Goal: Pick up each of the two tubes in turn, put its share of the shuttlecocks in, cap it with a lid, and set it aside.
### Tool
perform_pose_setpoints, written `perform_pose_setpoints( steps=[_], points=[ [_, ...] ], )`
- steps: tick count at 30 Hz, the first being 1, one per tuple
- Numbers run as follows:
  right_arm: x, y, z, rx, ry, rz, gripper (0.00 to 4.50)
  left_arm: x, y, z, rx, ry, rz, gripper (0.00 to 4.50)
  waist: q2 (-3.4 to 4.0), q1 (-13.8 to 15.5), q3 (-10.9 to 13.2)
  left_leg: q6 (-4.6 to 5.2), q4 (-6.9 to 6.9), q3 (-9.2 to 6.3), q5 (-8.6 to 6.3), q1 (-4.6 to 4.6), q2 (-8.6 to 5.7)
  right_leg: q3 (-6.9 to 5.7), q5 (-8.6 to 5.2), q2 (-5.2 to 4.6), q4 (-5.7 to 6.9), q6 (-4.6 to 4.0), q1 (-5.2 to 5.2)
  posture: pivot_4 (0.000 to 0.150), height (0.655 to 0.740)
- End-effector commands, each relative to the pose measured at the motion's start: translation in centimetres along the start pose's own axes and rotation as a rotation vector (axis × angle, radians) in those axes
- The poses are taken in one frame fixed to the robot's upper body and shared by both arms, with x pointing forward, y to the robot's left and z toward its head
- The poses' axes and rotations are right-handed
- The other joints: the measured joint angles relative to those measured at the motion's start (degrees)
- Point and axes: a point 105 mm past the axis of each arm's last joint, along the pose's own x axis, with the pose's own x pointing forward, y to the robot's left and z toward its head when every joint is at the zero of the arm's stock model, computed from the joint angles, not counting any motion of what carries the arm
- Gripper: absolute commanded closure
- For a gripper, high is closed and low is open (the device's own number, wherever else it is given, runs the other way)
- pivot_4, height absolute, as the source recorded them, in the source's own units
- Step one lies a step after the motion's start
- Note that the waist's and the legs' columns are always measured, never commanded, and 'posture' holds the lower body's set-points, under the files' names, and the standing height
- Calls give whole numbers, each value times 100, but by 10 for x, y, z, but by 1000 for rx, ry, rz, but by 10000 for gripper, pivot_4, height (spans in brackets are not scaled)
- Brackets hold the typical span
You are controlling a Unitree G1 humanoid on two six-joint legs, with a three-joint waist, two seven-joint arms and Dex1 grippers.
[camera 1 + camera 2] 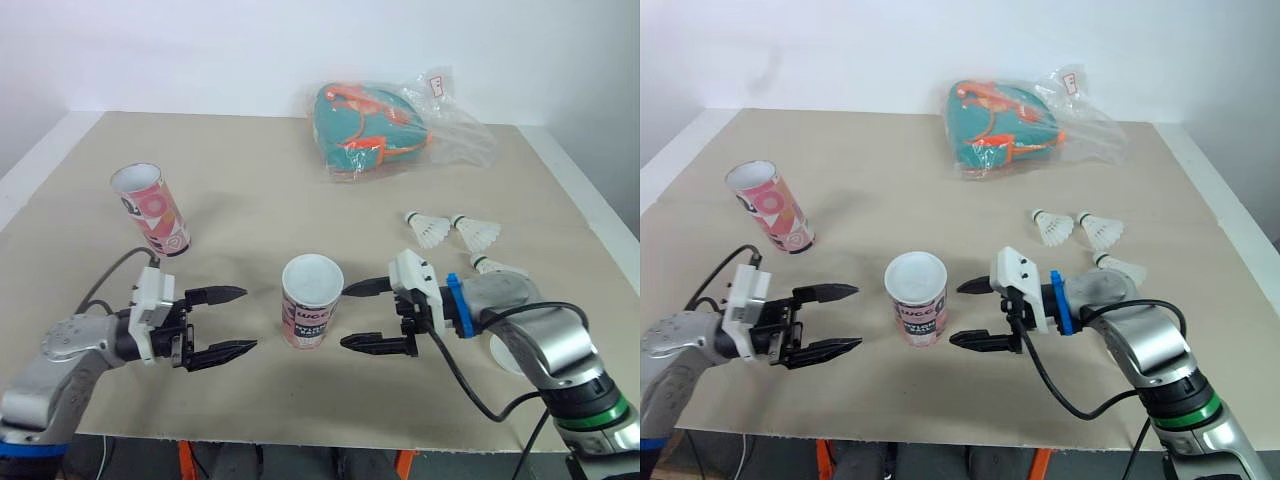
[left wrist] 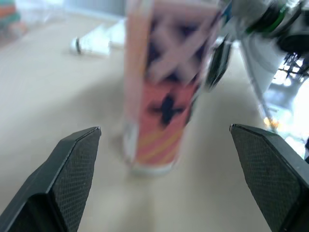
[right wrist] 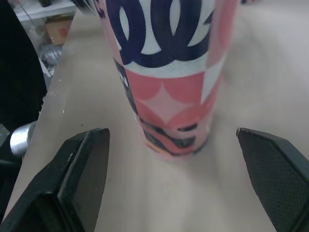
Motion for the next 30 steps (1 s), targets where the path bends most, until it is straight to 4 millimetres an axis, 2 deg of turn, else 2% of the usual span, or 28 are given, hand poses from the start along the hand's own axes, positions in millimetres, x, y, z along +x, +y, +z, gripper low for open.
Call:
perform_pose_setpoints(
  steps=[1, 13, 27, 28, 30],
  points=[
    [4, -5, 10, -48, -42, 22, 0, -2, -8, 19, 50, 6, 20, 514, 3, -1, 8, 0, 1, 0, 0, 1, 0, 0, 0, 0, 1, 0, 0, 1500, 7400],
    [35, -16, 15, -58, -132, 103, 0, -3, -24, 34, 69, 40, 49, 514, 3, -8, 25, -2, -1, -1, 0, 2, 3, -1, 12, 7, 3, -27, -2, 1500, 7400],
    [57, -17, 22, -92, -164, 197, 0, -5, -25, 27, 48, 60, 95, 514, 10, -8, 30, -7, 1, -1, 4, 8, 6, -1, 16, 11, 7, -32, -2, 1500, 7400],
    [59, -18, 23, -93, -164, 200, 3946, -5, -24, 27, 48, 59, 96, 0, 10, -7, 30, -7, 1, -1, 4, 8, 6, -1, 16, 11, 7, -32, -1, 1500, 7400],
    [60, -18, 23, -94, -164, 206, 5014, -4, -23, 26, 46, 58, 96, 0, 10, -7, 31, -7, 1, -1, 4, 8, 6, -1, 16, 11, 7, -32, -1, 1500, 7400]
  ],
)
